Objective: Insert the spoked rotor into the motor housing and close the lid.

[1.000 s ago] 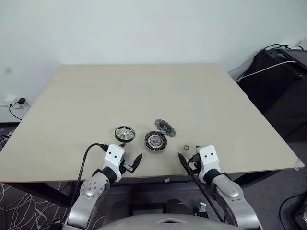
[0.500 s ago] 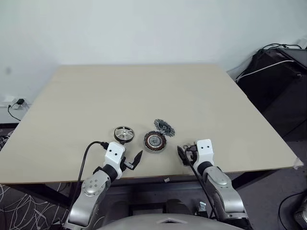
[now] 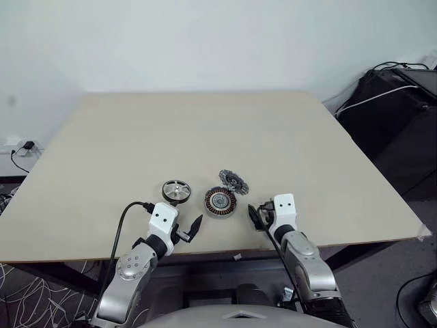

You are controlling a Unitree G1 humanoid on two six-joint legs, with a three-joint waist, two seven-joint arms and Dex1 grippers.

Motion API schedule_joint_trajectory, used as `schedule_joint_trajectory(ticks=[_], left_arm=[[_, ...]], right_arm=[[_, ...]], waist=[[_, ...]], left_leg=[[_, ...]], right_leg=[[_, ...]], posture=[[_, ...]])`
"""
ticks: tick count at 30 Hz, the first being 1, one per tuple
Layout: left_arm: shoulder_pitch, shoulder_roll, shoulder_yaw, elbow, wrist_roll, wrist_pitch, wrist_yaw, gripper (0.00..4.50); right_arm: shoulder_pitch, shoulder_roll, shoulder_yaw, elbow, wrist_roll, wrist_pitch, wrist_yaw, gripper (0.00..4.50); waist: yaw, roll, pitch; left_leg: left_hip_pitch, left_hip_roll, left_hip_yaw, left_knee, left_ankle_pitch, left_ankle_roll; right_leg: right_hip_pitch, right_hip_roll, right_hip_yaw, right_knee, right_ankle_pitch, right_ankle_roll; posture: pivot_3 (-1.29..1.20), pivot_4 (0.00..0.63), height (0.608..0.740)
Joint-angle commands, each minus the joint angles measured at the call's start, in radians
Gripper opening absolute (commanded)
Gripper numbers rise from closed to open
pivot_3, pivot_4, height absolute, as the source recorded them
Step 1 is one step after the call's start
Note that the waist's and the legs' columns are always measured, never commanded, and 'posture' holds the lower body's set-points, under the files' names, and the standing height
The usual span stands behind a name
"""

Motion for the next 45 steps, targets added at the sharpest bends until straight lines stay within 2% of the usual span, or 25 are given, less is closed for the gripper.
schedule_joint_trajectory(ticks=[1,2,6,11,15,19,24,28,33,45], left_arm=[[-0.010,0.002,0.003,-0.028,0.007,-0.023,0.003,4.49],[-0.011,0.002,0.003,-0.028,0.006,-0.022,0.002,4.49],[-0.011,0.004,0.003,-0.029,0.007,-0.022,0.001,4.50],[-0.011,0.003,0.003,-0.028,0.007,-0.021,0.003,4.50],[-0.009,0.003,0.003,-0.030,0.007,-0.022,0.005,4.50],[-0.006,0.001,0.002,-0.033,0.009,-0.022,0.008,4.50],[-0.004,0.001,0.001,-0.033,0.009,-0.022,0.011,4.50],[-0.008,-0.002,-0.003,-0.027,0.009,-0.023,0.012,4.50],[-0.010,-0.006,-0.007,-0.022,0.009,-0.026,0.014,4.50],[-0.002,-0.010,-0.005,-0.023,0.010,-0.031,0.021,4.50]], right_arm=[[-0.011,0.009,-0.014,0.010,0.009,-0.003,-0.007,4.50],[-0.011,0.011,-0.016,0.016,0.010,-0.002,-0.007,4.50],[-0.007,0.015,-0.017,0.035,0.012,-0.001,-0.005,3.61],[-0.005,0.020,-0.020,0.041,0.007,-0.001,-0.004,1.88],[0.006,0.016,-0.017,0.007,-0.005,0.002,-0.009,0.68],[0.038,-0.006,0.001,-0.124,0.001,0.030,0.018,0.68],[0.084,-0.088,0.096,-0.364,0.045,0.104,0.156,0.68],[0.056,-0.115,0.153,-0.441,0.071,0.159,0.210,0.68],[-0.009,-0.091,0.210,-0.416,0.070,0.179,0.222,0.68],[-0.141,-0.019,0.261,-0.173,-0.001,0.115,0.177,0.68]], waist=[[-0.001,0.000,0.000],[-0.001,0.000,0.000],[-0.001,-0.001,-0.001],[-0.004,-0.001,-0.002],[-0.006,-0.001,-0.002],[-0.004,0.000,-0.002],[-0.004,0.003,0.000],[-0.002,0.002,-0.001],[-0.001,0.000,0.000],[-0.001,-0.001,0.001]], left_leg=[[0.000,0.000,0.000,0.000,0.000,0.000],[0.000,0.000,0.000,0.000,0.000,0.000],[0.001,0.000,0.000,0.000,0.000,0.000],[0.002,0.000,0.000,0.000,-0.001,-0.001],[0.002,0.001,0.000,0.000,-0.001,-0.001],[0.001,0.001,0.000,-0.001,-0.001,-0.001],[0.000,0.000,0.000,-0.001,0.000,-0.001],[0.001,0.001,0.000,-0.001,0.000,0.000],[0.001,0.000,0.000,-0.001,0.000,0.000],[0.001,0.000,0.000,-0.001,0.000,0.000]], right_leg=[[0.000,0.000,0.000,0.000,0.000,0.000],[0.000,0.000,0.000,0.000,0.000,0.000],[0.001,0.000,0.000,0.000,0.000,0.000],[0.001,0.000,0.000,0.000,0.000,0.000],[0.001,0.000,0.000,0.000,0.000,0.000],[0.001,0.000,0.000,0.000,0.000,0.000],[0.000,0.000,0.000,0.000,0.000,0.000],[0.000,0.000,0.000,0.000,0.000,0.000],[0.000,0.000,0.000,0.000,0.000,0.000],[0.000,0.000,0.000,0.000,0.000,0.000]], posture=[[0.00,0.000,0.740],[0.00,0.000,0.740],[0.00,0.000,0.740],[0.00,0.000,0.740],[0.00,0.000,0.740],[0.00,0.000,0.740],[0.00,0.000,0.740],[0.00,0.000,0.740],[0.00,0.000,0.740],[0.00,0.000,0.740]])
